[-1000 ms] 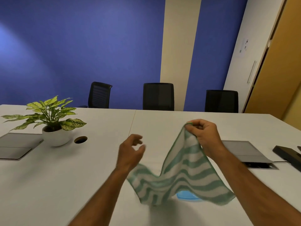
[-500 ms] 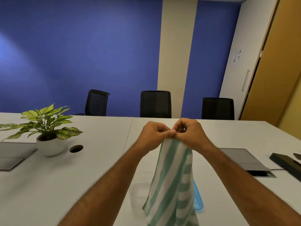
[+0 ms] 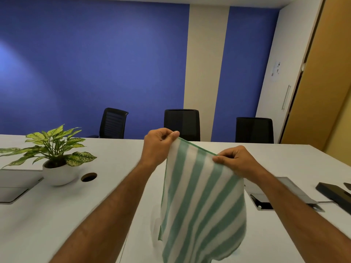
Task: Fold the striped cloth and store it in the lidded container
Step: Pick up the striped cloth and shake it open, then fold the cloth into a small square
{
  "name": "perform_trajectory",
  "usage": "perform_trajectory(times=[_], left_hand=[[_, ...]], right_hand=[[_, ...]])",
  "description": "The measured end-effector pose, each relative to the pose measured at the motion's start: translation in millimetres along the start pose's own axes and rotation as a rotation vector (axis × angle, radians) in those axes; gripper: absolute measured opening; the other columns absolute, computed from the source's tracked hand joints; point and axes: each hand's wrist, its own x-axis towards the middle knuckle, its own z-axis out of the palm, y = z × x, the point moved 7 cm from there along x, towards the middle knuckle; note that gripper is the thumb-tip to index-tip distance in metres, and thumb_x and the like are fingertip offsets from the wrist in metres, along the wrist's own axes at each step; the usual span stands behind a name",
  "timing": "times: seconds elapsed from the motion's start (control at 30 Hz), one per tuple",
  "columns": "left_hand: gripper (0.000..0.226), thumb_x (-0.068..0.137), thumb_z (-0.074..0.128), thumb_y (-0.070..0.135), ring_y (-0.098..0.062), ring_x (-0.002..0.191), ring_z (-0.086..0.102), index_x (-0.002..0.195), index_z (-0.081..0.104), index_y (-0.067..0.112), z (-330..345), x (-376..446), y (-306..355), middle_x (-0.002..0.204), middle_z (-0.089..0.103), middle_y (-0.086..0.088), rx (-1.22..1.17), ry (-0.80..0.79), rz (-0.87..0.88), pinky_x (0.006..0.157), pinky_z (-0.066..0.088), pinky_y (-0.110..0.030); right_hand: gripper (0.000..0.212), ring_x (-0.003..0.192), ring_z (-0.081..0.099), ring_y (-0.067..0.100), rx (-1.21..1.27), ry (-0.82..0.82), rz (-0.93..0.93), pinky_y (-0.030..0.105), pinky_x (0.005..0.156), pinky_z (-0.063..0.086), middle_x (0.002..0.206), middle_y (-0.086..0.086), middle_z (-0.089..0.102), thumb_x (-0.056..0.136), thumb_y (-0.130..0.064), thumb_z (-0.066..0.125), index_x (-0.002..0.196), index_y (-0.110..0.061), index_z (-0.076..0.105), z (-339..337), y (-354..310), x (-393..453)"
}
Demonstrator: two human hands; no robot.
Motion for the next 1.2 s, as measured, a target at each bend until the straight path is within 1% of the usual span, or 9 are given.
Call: perform_trajectory(times=[0.07, 0.23, 0.3, 0.4, 0.5, 0.7, 0.8, 0.9, 1.2], left_hand=[[0.023, 0.090, 0.069, 0.034, -0.012, 0.066, 0.060, 0.081, 0.075, 0.014, -11, 5, -1, 0.069, 0.067, 0.003, 0.036, 0.025, 0.006, 0.062, 0.050, -0.028], [0.026, 0.089, 0.070, 0.036, -0.016, 0.064, 0.061, 0.080, 0.076, 0.013, -39, 16, -11, 0.065, 0.066, 0.002, 0.043, 0.106, -0.025, 0.069, 0.061, -0.050], [0.027, 0.089, 0.070, 0.036, -0.017, 0.064, 0.061, 0.079, 0.075, 0.012, -49, 19, -14, 0.065, 0.067, 0.000, 0.041, 0.137, -0.037, 0.069, 0.060, -0.054], [0.029, 0.089, 0.070, 0.039, -0.020, 0.064, 0.060, 0.077, 0.074, 0.013, -63, 23, -23, 0.068, 0.068, -0.009, 0.046, 0.181, -0.063, 0.068, 0.059, -0.056], [0.034, 0.086, 0.069, 0.047, -0.030, 0.067, 0.064, 0.075, 0.072, 0.015, -69, 26, -32, 0.073, 0.071, -0.013, 0.046, 0.203, -0.085, 0.068, 0.059, -0.057], [0.037, 0.091, 0.065, 0.045, -0.024, 0.070, 0.062, 0.078, 0.070, 0.011, -67, 25, -40, 0.072, 0.065, -0.005, 0.037, 0.245, -0.138, 0.069, 0.060, -0.057], [0.039, 0.092, 0.063, 0.044, -0.019, 0.066, 0.059, 0.079, 0.068, 0.008, -62, 24, -42, 0.068, 0.062, -0.001, 0.069, 0.275, -0.166, 0.068, 0.061, -0.054], [0.040, 0.092, 0.062, 0.044, -0.024, 0.069, 0.064, 0.076, 0.066, 0.008, -50, 24, -41, 0.069, 0.064, -0.004, 0.050, 0.290, -0.205, 0.067, 0.061, -0.053], [0.032, 0.091, 0.068, 0.036, -0.033, 0.077, 0.073, 0.069, 0.060, 0.014, 24, 9, -19, 0.082, 0.071, -0.013, -0.340, 0.130, -0.345, 0.055, 0.061, -0.038]], right_hand=[[0.013, 0.066, 0.067, 0.010, -0.038, 0.011, 0.010, 0.028, 0.066, 0.054, 0.072, 0.000, 0.076, 0.076, -0.031, 0.078, 0.074, -0.019, 0.081, -12, 4, 3], [0.014, 0.074, 0.070, 0.017, -0.163, 0.002, 0.032, 0.033, 0.071, 0.056, 0.075, 0.000, 0.076, 0.076, -0.032, 0.078, 0.077, -0.018, 0.080, -42, 16, 10], [0.012, 0.074, 0.070, 0.021, -0.188, 0.004, 0.058, 0.028, 0.064, 0.056, 0.075, 0.002, 0.075, 0.078, -0.030, 0.076, 0.077, -0.018, 0.080, -53, 22, 11], [0.013, 0.060, 0.061, 0.026, -0.135, 0.044, 0.065, 0.026, 0.051, 0.048, 0.072, 0.017, 0.071, 0.080, -0.026, 0.075, 0.077, -0.014, 0.079, -70, 28, 7], [0.012, 0.060, 0.055, 0.028, -0.006, 0.124, 0.069, 0.031, 0.051, 0.047, 0.074, 0.026, 0.067, 0.083, -0.021, 0.071, 0.083, -0.010, 0.077, -83, 31, 5], [0.019, 0.081, 0.060, 0.033, 0.307, 0.242, 0.149, 0.042, 0.072, 0.055, 0.083, 0.013, 0.066, 0.093, -0.010, 0.057, 0.104, 0.003, 0.067, -79, 33, 12], [0.021, 0.073, 0.065, 0.028, 0.361, 0.398, 0.238, 0.038, 0.062, 0.057, 0.088, 0.017, 0.069, 0.090, -0.011, 0.063, 0.104, 0.004, 0.067, -77, 35, 16], [0.019, 0.083, 0.070, 0.033, 0.408, 0.507, 0.279, 0.039, 0.065, 0.059, 0.098, 0.020, 0.071, 0.086, -0.016, 0.068, 0.097, 0.000, 0.069, -67, 30, 23], [0.012, 0.082, 0.073, 0.032, 0.398, 0.400, 0.186, 0.045, 0.065, 0.063, 0.087, 0.014, 0.073, 0.083, -0.022, 0.072, 0.080, -0.011, 0.071, -8, -24, 40]])
